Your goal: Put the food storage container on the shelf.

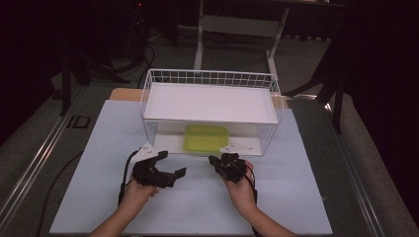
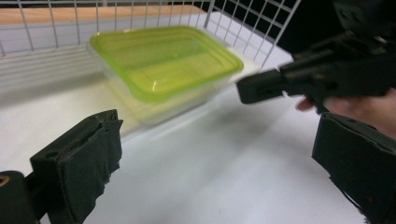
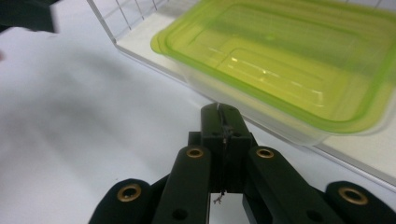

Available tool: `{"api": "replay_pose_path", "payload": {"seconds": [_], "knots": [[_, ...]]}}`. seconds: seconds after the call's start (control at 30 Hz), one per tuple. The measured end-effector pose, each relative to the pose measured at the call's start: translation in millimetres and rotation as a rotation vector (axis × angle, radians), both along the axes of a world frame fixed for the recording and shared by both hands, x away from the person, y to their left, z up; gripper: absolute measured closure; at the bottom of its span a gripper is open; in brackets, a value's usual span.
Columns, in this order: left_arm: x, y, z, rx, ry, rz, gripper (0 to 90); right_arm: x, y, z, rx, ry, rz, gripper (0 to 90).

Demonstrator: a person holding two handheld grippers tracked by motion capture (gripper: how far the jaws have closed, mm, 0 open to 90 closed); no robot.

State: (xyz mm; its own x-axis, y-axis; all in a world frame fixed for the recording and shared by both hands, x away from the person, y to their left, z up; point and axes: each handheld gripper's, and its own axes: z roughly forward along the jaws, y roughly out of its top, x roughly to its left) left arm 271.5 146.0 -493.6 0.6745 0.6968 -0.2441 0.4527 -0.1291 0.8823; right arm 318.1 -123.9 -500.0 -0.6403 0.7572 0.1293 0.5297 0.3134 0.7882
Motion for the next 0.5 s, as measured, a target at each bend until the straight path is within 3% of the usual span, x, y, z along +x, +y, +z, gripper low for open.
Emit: {"api": "replay_pose_path", "payload": {"seconds": [0.17, 0.23, 0.4, 0.5], "knots": [[-7.7, 6.5, -9.0, -0.022, -0.011, 0.010, 2.2, 8.0, 11.1, -11.4, -0.028, 0.014, -0.008, 90.0], [-6.5, 8.7, -11.6, -0.035, 0.005, 0.015, 2.3, 12.4, 14.8, -13.3, -0.043, 0.011, -0.014, 90.0], [-5.1, 12.7, -14.2, -0.032, -0.003, 0.029, 2.3, 24.9, 20.1, -16.7, -0.040, 0.023, -0.036, 90.0], [-5.1, 13.6, -15.6, -0.009, -0.014, 0.036, 2.3, 29.5, 23.1, -18.2, -0.044, 0.016, -0.045, 90.0]]}}
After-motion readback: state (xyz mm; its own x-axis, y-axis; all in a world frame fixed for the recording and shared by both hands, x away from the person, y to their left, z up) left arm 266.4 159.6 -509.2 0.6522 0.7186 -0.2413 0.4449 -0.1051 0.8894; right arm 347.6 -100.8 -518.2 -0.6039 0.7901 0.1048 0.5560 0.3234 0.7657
